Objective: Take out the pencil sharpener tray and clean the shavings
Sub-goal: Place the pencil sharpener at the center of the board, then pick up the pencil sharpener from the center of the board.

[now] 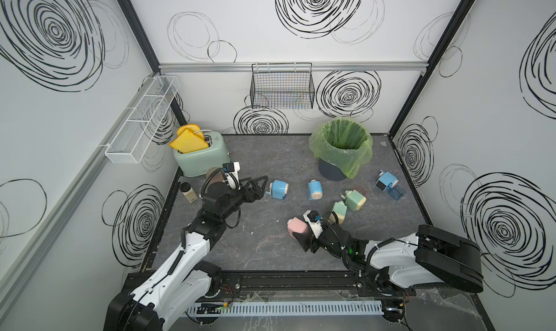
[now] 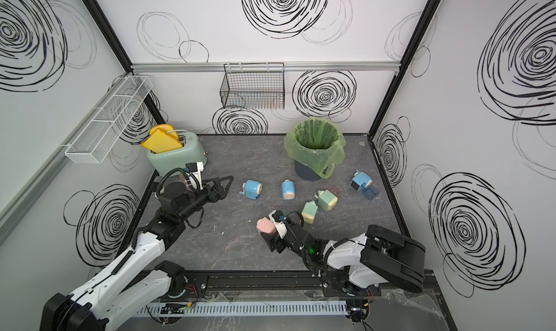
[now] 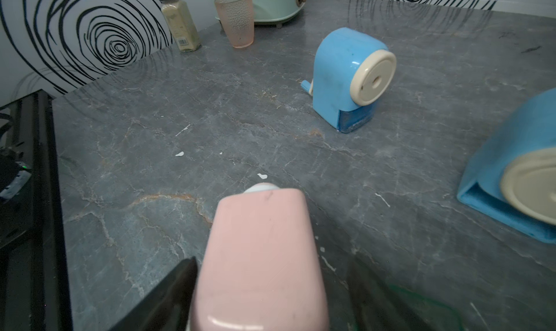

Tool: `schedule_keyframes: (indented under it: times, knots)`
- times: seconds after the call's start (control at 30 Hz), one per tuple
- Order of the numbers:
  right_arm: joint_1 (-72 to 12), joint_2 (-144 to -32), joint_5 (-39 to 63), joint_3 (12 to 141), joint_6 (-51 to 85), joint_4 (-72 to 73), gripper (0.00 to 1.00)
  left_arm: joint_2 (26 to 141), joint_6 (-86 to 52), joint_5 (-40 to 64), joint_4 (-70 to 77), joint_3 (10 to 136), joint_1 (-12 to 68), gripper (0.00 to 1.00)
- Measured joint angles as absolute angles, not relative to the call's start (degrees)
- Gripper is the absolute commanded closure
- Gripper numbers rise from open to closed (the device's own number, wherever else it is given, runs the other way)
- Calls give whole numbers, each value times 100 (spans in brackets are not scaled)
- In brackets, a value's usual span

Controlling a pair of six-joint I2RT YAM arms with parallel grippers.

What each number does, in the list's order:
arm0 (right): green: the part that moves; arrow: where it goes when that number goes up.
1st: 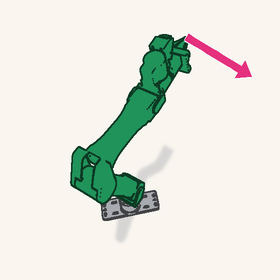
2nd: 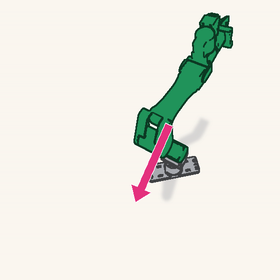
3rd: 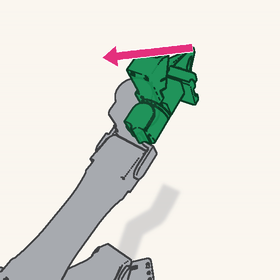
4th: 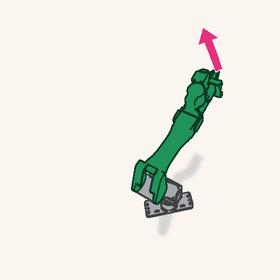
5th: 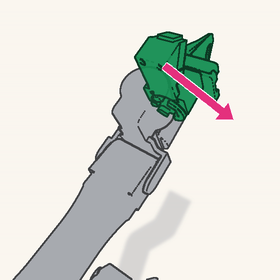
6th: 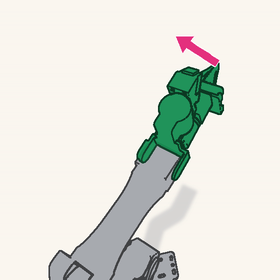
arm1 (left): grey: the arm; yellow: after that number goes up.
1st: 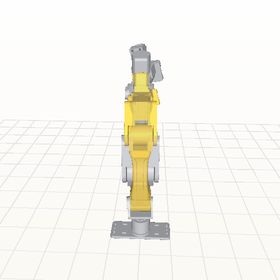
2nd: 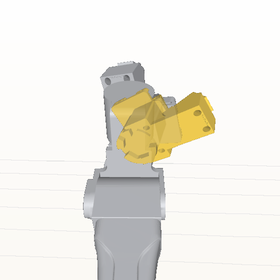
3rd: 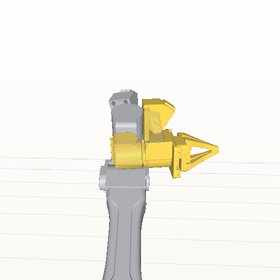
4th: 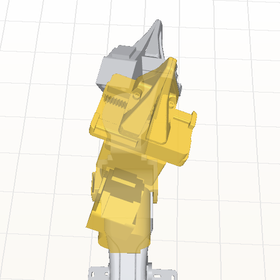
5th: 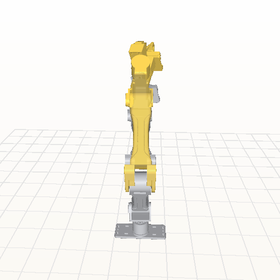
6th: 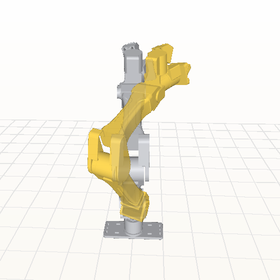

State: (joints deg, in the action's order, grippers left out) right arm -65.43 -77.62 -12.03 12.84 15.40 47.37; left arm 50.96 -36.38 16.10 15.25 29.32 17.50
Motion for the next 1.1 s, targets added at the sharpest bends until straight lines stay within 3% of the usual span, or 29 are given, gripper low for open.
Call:
schedule_keyframes:
  times: [0.2, 0.4, 0.73, 1.1]
  knots:
    - [-6394, -7175, -823, 1680, 1363, 4021, 1, 5137, -3667, 1647, 1562, 2932, 1728, 3]
    - [-5516, -7107, 82, 2611, 1068, 3367, 1, 5236, -3802, 1704, 1726, 2926, 1673, 3]
    - [-4805, -9411, 576, 4888, 8, 2235, 1, 5391, -4042, 2001, 1938, 2836, 1409, 3]
    - [-4407, -10274, 338, 5822, -478, 1647, 1, 5395, -4029, 2067, 1935, 2836, 1413, 3]
